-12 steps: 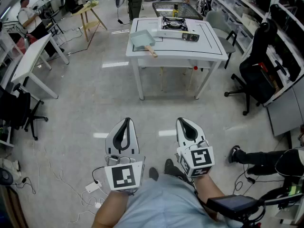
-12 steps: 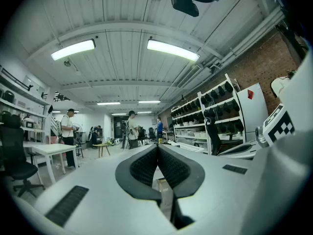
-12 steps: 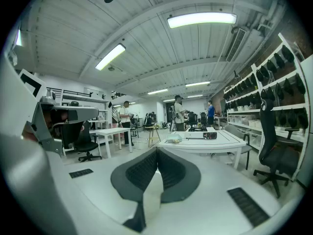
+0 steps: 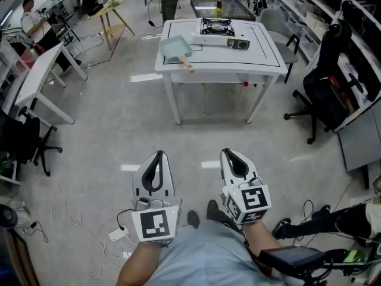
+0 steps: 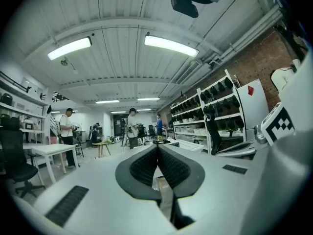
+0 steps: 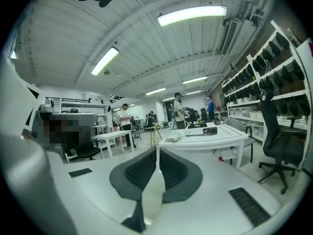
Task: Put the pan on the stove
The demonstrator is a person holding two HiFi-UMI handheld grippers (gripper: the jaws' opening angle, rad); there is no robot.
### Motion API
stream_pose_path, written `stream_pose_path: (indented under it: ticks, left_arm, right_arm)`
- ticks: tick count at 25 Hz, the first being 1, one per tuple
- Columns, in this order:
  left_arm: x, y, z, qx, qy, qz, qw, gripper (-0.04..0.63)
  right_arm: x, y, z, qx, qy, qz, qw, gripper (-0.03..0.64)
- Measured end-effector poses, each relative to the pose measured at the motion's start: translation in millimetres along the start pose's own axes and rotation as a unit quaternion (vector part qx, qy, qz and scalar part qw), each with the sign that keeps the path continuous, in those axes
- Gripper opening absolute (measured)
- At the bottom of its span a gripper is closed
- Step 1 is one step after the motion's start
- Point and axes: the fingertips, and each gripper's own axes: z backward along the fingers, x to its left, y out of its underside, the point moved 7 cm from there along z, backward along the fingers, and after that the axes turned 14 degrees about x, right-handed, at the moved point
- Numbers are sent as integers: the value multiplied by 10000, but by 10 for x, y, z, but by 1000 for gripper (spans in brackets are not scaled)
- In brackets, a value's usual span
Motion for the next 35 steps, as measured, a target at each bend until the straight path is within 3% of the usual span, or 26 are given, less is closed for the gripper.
stream_pose_path:
  ticks: [4,9,17,25,35]
  left_arm:
    - [-146,-113,-157,44,-76,-46,10000,18]
    - [-302,-357,-274,-183,-328,-50,9993,18]
    - [-280,-433,-482,-133,-664,63,9977,18]
    - [88,-193,-904,485,-945,164,9942,18]
    - [863,-44,-2072,724,-831,464,9928,18]
  right_arm:
    - [-236,-114,-66,80,-95,76,9999,51]
    - [-551,-412,-105,-37,-169,276,9995,51]
    - [-788,-718,-294,-173,-96,499,9986,51]
    - [-826,-684,-845,178,-160,452,9987,51]
    - [-839,-788,-2205,706,-293,308,9966,51]
